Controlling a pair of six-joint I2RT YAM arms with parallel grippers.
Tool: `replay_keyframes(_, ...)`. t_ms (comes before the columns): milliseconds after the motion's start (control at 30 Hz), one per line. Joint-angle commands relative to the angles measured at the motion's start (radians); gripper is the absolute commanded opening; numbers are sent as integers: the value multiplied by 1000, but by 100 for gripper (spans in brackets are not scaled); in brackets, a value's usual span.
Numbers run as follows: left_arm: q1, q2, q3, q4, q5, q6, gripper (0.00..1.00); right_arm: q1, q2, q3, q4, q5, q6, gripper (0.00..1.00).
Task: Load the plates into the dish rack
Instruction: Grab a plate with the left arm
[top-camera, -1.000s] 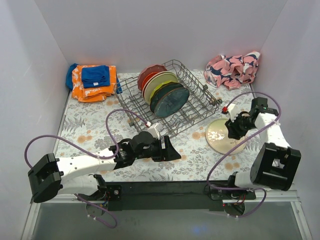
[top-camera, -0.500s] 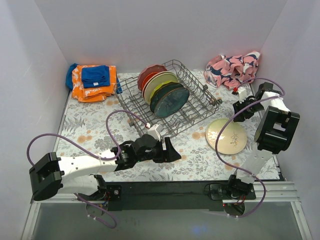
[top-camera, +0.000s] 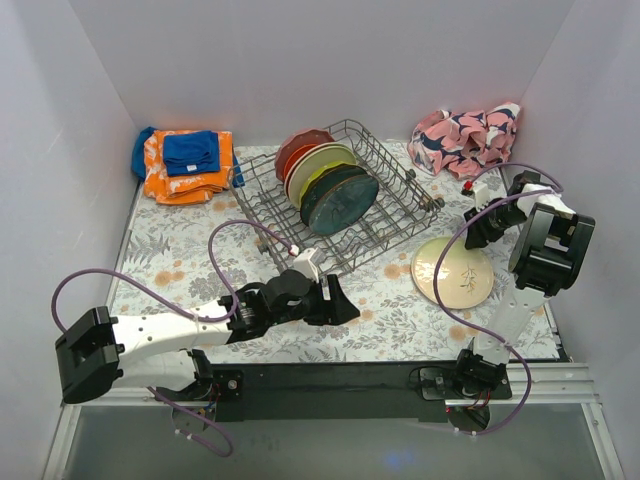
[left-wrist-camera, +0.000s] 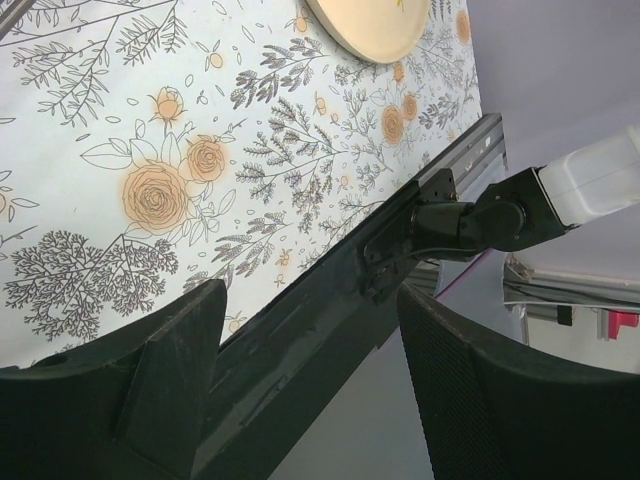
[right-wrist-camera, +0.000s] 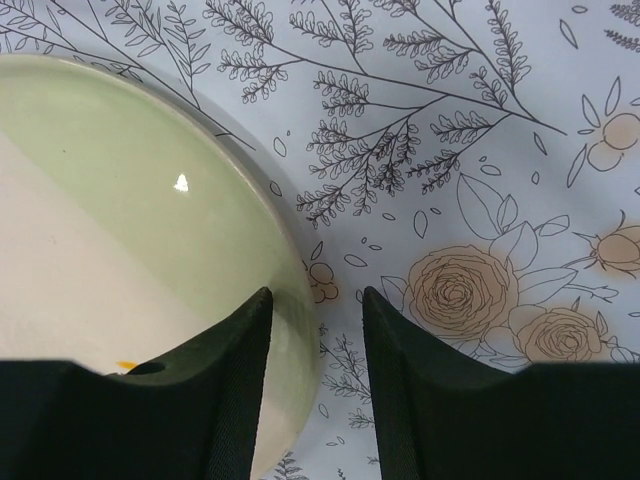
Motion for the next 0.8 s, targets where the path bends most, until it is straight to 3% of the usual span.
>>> replay_keyframes(0,-6,-45,-16,-2,-38,24,67,-2,15,-3,-18,-21,-39,45)
replay_keyframes(200,-6,-24,-15,-2,-38,41,67,7,20,-38,-72,-65,-106,25)
replay_keyframes(367,-8,-4,-27,24,-40,61,67,42,-14,-175,-78,-107,-160,8)
replay_keyframes(567,-20,2,-43,58,-53,73,67,78,-115,-302,-75,-199,-171,1)
replay_keyframes(767,-52,36,-64,116,-73,61,67,147,-210,-400,-64,-248,-142,1)
